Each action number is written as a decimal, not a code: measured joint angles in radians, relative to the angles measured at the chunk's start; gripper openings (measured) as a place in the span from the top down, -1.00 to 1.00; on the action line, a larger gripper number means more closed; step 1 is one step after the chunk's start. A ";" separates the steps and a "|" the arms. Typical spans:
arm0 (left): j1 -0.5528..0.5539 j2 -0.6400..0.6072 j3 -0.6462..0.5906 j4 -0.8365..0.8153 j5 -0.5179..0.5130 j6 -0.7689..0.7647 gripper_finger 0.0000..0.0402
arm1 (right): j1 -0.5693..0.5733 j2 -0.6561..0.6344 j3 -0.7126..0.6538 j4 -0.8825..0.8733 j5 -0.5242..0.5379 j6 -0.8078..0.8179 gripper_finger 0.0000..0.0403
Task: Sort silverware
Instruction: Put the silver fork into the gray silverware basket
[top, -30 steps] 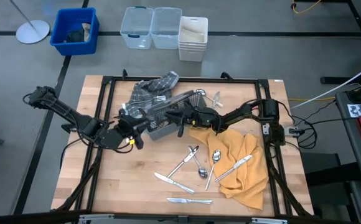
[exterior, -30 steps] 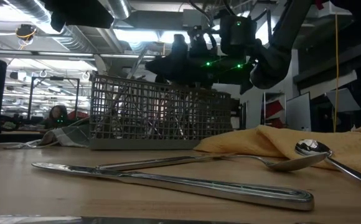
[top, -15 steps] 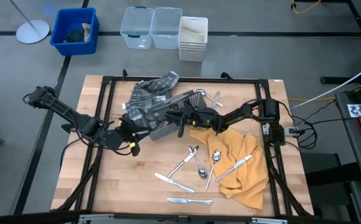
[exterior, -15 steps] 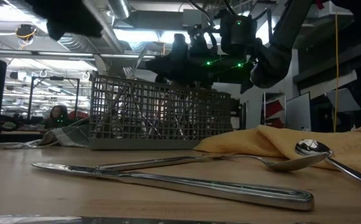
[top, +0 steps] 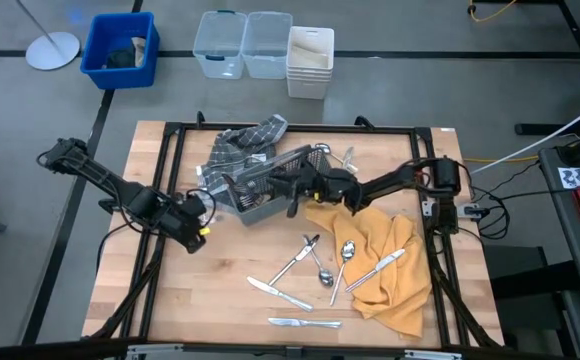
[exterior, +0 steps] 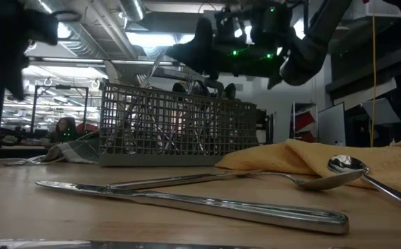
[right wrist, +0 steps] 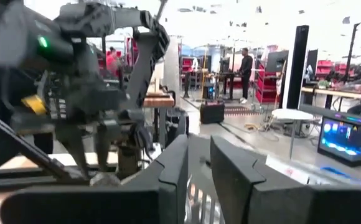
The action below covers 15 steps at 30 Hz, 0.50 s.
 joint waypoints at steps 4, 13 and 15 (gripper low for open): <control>0.000 0.009 -0.013 -0.085 0.009 -0.019 0.53 | 0.000 -0.032 0.000 -0.001 -0.001 0.000 0.64; 0.000 0.070 -0.102 -0.070 0.007 0.025 0.53 | 0.000 -0.089 0.000 0.001 -0.078 0.000 0.64; 0.000 0.082 -0.118 -0.041 0.003 0.035 0.53 | 0.000 -0.100 0.000 -0.001 -0.112 -0.001 0.64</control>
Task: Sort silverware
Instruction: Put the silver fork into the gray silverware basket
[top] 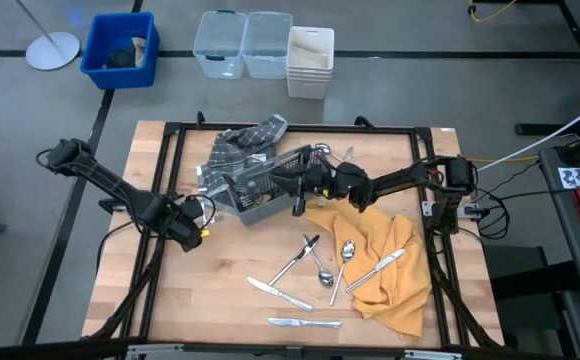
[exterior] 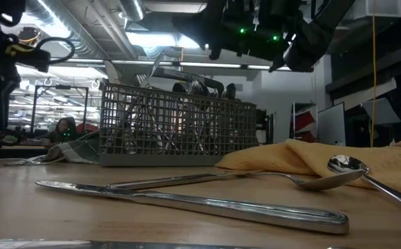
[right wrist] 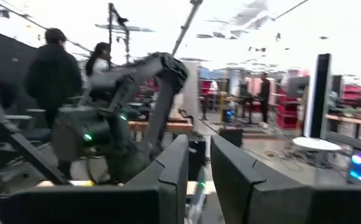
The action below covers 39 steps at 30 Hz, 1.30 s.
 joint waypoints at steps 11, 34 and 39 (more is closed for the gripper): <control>0.000 0.083 -0.054 0.125 -0.001 0.072 0.53 | 0.000 -0.046 0.000 0.005 -0.118 0.000 0.64; 0.170 0.188 -0.072 0.212 -0.008 0.265 0.53 | -0.001 -0.046 0.000 -0.023 -0.120 0.000 0.64; 0.201 0.188 -0.072 0.211 0.045 0.299 0.53 | -0.001 -0.045 0.000 -0.022 -0.120 0.000 0.64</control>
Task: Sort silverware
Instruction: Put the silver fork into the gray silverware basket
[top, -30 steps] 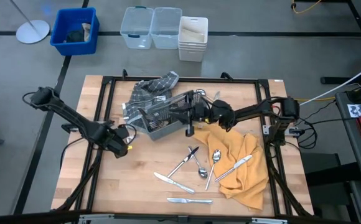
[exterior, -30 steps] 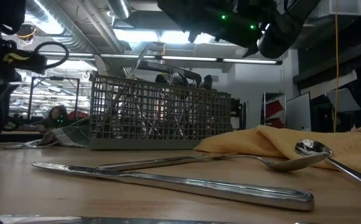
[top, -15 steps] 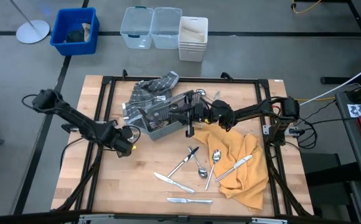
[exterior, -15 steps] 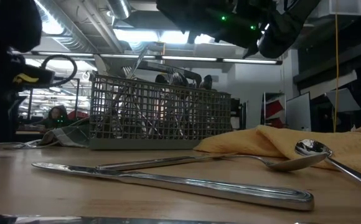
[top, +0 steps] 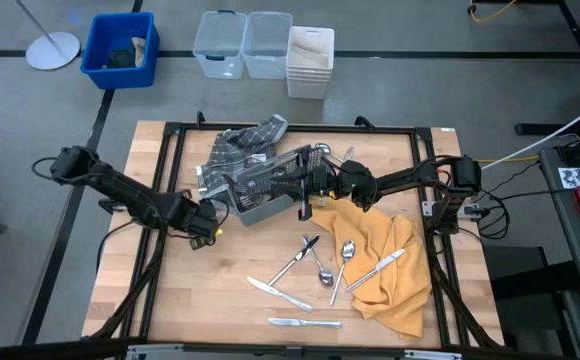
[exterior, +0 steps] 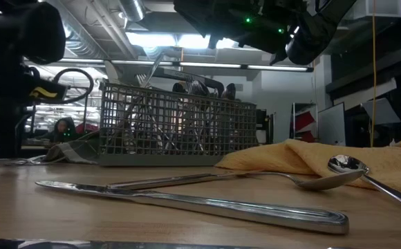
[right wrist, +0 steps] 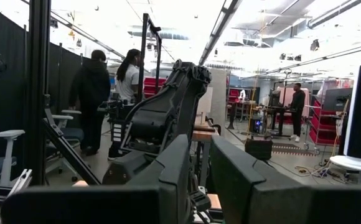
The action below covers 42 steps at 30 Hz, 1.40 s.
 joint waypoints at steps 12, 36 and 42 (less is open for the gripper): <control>0.051 -0.002 -0.055 0.088 0.019 0.045 0.53 | 0.000 0.000 0.000 0.002 0.000 -0.029 0.64; 0.073 -0.017 -0.064 0.097 0.064 -0.057 0.96 | 0.000 -0.012 0.000 -0.011 -0.002 -0.030 0.64; 0.073 -0.045 -0.026 0.069 0.067 -0.057 0.97 | 0.001 -0.084 -0.007 -0.110 -0.014 -0.095 0.64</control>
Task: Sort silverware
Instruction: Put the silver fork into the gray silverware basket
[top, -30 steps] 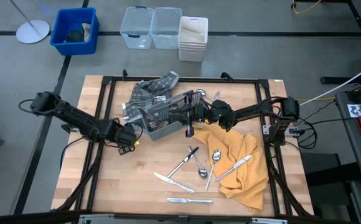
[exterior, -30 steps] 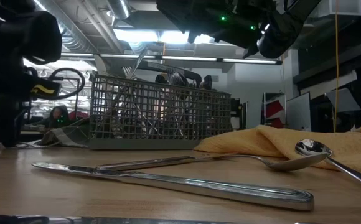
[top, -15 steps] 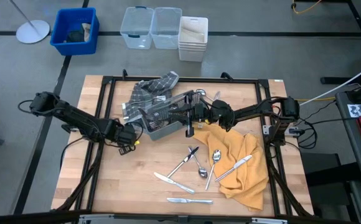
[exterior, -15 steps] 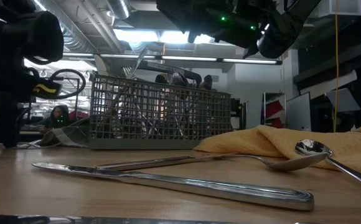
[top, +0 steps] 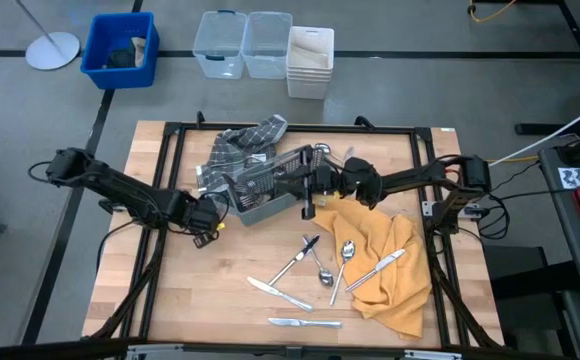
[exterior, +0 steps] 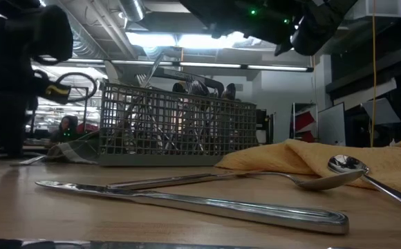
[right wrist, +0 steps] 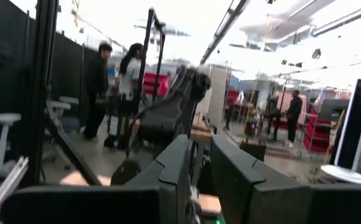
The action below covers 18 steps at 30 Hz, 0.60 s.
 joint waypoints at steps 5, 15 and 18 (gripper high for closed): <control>0.000 -0.023 0.026 -0.058 0.000 -0.009 0.98 | 0.000 -0.078 -0.001 -0.175 0.001 -0.038 0.64; -0.009 -0.094 0.072 -0.107 0.061 -0.020 0.99 | 0.000 -0.217 -0.002 -0.471 0.113 -0.087 0.64; -0.037 -0.117 0.080 -0.102 0.126 -0.046 0.99 | 0.000 -0.265 -0.002 -0.573 0.185 -0.088 0.64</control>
